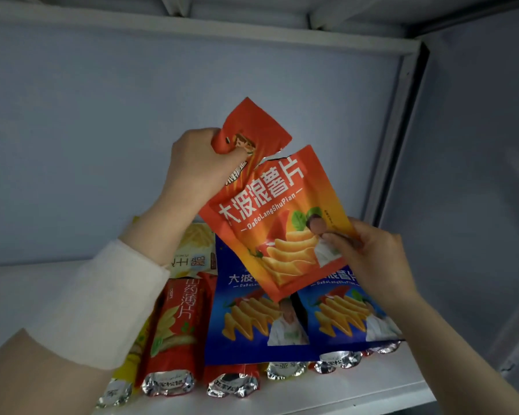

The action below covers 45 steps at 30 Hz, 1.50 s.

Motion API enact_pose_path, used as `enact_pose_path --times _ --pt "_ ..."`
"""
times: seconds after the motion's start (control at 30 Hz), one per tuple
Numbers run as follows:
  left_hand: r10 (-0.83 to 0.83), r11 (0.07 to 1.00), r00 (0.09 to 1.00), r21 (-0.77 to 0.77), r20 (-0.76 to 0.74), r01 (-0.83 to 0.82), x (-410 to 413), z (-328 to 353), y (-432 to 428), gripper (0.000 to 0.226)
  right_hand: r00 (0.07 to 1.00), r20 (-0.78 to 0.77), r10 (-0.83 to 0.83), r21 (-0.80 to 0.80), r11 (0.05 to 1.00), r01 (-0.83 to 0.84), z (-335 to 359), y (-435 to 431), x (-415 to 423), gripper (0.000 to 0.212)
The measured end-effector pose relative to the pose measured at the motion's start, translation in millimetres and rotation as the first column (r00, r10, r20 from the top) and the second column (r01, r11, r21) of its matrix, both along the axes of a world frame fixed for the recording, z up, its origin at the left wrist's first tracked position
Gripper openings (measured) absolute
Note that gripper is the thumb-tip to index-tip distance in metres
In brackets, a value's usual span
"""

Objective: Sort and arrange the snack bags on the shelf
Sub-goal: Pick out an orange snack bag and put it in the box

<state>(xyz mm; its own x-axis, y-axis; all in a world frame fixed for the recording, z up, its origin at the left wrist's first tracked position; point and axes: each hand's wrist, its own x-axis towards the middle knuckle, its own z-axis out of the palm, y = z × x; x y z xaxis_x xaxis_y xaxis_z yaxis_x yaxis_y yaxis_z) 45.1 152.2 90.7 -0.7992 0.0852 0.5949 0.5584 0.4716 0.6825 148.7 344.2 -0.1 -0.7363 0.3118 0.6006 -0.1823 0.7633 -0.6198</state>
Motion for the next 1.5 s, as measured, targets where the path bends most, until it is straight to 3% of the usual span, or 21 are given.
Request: enact_pose_path --times 0.1,0.23,0.33,0.43,0.53,0.67,0.77,0.8,0.87,0.97,1.03,1.17,1.2,1.3,1.4,1.5 --pt "-0.099 0.995 0.994 -0.003 0.042 0.099 4.7 7.7 2.0 0.019 0.989 -0.129 -0.071 0.175 0.980 0.094 -0.5 6.1 3.9 0.018" --pt "-0.173 0.982 0.982 -0.089 -0.076 0.166 15.7 17.2 9.2 0.027 0.978 -0.203 -0.047 0.205 0.975 0.089 -4.5 13.8 6.8 0.020" --pt "-0.106 0.994 0.982 -0.021 -0.158 0.104 14.7 19.3 14.4 0.030 0.958 -0.282 -0.050 0.277 0.952 0.131 -4.9 16.4 11.7 0.033" --pt "-0.122 0.990 0.986 0.062 -0.113 0.130 11.5 17.4 22.3 0.020 0.942 -0.327 -0.072 0.300 0.938 0.176 -5.1 20.5 18.0 0.048" --pt "-0.241 0.964 0.963 0.089 -0.118 0.252 13.8 13.8 35.5 0.012 0.950 -0.281 -0.133 0.162 0.969 0.184 -5.6 32.4 26.0 0.033" --pt "-0.225 0.951 0.953 0.167 -0.201 0.260 21.5 -4.3 63.2 0.092 0.988 0.001 -0.153 -0.278 0.949 0.147 -8.3 65.1 48.1 0.006" --pt "-0.425 0.869 0.905 0.275 -0.010 0.411 48.8 -31.3 98.1 0.118 0.989 0.061 -0.138 -0.450 0.881 0.150 -15.0 87.0 78.7 0.014" --pt "-0.547 0.805 0.832 0.330 0.093 0.493 60.3 -42.2 110.8 0.114 0.989 0.083 -0.123 -0.499 0.854 0.148 -19.9 92.0 90.2 0.016" --pt "-0.723 0.684 0.645 0.391 0.247 0.616 82.5 -68.5 135.4 0.084 0.989 0.126 -0.075 -0.572 0.809 0.135 -30.8 98.3 116.4 0.012" --pt "-0.796 0.605 0.494 0.414 0.351 0.681 111.1 -116.9 166.1 0.031 0.965 0.259 -0.047 -0.630 0.749 0.206 -55.8 105.6 160.7 0.007" --pt "-0.791 0.603 0.436 0.423 0.430 0.676 129.5 -154.6 181.9 0.022 0.914 0.401 -0.064 -0.601 0.735 0.315 -79.8 111.6 192.2 0.019" --pt "-0.738 0.598 0.279 0.404 0.614 0.693 164.4 -243.2 203.8 0.031 0.821 0.518 -0.238 -0.537 0.656 0.530 -132.1 124.7 245.5 0.012" --pt "-0.700 0.620 0.261 0.384 0.664 0.684 170.9 -269.6 208.1 0.033 0.762 0.563 -0.321 -0.462 0.641 0.612 -147.7 127.9 255.3 0.014" --pt "-0.556 0.673 0.206 0.291 0.805 0.680 191.9 -353.3 218.3 0.024 0.462 0.700 -0.545 -0.069 0.592 0.803 -203.0 130.5 275.3 0.031" --pt "-0.359 0.740 0.096 0.221 0.928 0.635 213.3 -442.2 222.9 0.031 0.295 0.768 -0.568 0.142 0.601 0.787 -264.8 121.8 284.3 0.038" --pt "-0.155 0.820 -0.019 0.140 0.988 0.555 230.5 -521.4 223.9 0.028 0.212 0.842 -0.495 0.204 0.658 0.725 -325.5 115.5 289.5 0.038"
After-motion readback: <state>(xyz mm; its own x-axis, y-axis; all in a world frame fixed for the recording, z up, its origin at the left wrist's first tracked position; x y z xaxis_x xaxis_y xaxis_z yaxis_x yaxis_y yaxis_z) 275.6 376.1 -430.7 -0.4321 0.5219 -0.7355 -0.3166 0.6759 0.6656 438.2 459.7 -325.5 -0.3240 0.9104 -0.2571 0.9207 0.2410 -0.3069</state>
